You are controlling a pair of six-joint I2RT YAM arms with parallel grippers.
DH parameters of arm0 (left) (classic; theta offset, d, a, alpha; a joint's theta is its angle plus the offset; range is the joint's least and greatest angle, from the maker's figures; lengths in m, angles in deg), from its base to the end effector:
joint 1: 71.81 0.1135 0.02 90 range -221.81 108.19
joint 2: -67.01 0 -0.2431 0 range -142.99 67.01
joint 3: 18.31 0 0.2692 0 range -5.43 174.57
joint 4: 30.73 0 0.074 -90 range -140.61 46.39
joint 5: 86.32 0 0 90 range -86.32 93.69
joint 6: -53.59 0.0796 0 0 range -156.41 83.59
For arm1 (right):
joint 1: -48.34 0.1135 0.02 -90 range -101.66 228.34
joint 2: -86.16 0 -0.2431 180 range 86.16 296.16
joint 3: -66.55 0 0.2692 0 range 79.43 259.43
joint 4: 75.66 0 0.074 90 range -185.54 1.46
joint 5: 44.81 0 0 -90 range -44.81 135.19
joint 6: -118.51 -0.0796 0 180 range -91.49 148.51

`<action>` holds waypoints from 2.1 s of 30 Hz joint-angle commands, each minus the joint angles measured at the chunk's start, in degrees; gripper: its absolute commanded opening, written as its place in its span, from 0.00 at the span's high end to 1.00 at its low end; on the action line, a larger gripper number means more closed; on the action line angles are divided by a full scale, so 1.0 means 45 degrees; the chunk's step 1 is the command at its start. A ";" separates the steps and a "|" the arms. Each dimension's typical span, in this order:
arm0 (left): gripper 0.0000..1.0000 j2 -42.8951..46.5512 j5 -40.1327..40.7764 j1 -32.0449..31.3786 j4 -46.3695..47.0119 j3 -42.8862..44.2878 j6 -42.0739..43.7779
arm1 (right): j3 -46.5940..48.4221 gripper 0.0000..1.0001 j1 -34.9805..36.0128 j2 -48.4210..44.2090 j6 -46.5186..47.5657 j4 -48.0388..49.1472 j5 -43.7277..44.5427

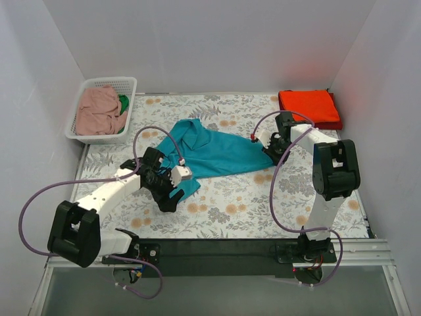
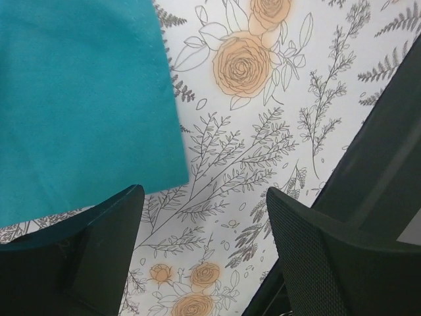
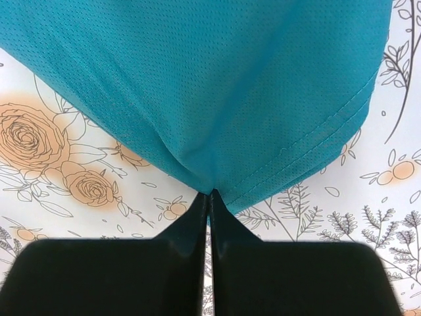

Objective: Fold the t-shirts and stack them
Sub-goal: Flatten the tshirt out

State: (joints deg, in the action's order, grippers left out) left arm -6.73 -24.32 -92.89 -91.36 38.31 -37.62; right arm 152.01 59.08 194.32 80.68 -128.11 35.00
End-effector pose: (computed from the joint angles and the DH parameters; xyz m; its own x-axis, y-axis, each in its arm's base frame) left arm 0.2103 -0.1211 0.1266 -0.9203 0.3348 -0.2024 0.3912 0.7953 -0.4632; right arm 0.3738 0.0852 0.0933 -0.4024 -0.8676 -0.2923 -0.8899 0.4456 -0.0975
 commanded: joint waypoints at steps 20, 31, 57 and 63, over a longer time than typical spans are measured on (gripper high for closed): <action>0.53 0.0233 0.4094 -0.1838 0.4184 -0.3314 0.1148 | -0.1382 0.99 -0.0004 -0.1730 -0.0947 -0.0698 -0.0390; 1.00 0.1306 0.2730 -0.1158 0.1221 0.0741 -0.1017 | 0.0042 0.99 -0.0413 -0.3447 -0.1746 -0.1733 -0.0761; 1.00 0.3945 0.8274 0.0231 0.4552 1.0651 -0.5903 | 0.8189 0.99 -0.1528 -0.7845 -0.3916 -0.0504 0.0723; 1.00 0.3028 0.8723 0.0251 0.6700 0.8836 -0.5278 | 0.8011 0.99 -0.1528 -0.6206 -0.3935 0.1057 0.0352</action>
State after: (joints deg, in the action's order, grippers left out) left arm 10.69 10.27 -92.50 -67.29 81.39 -63.50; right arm 188.38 52.57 161.25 63.32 -129.34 35.63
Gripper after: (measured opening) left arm 0.020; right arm 0.022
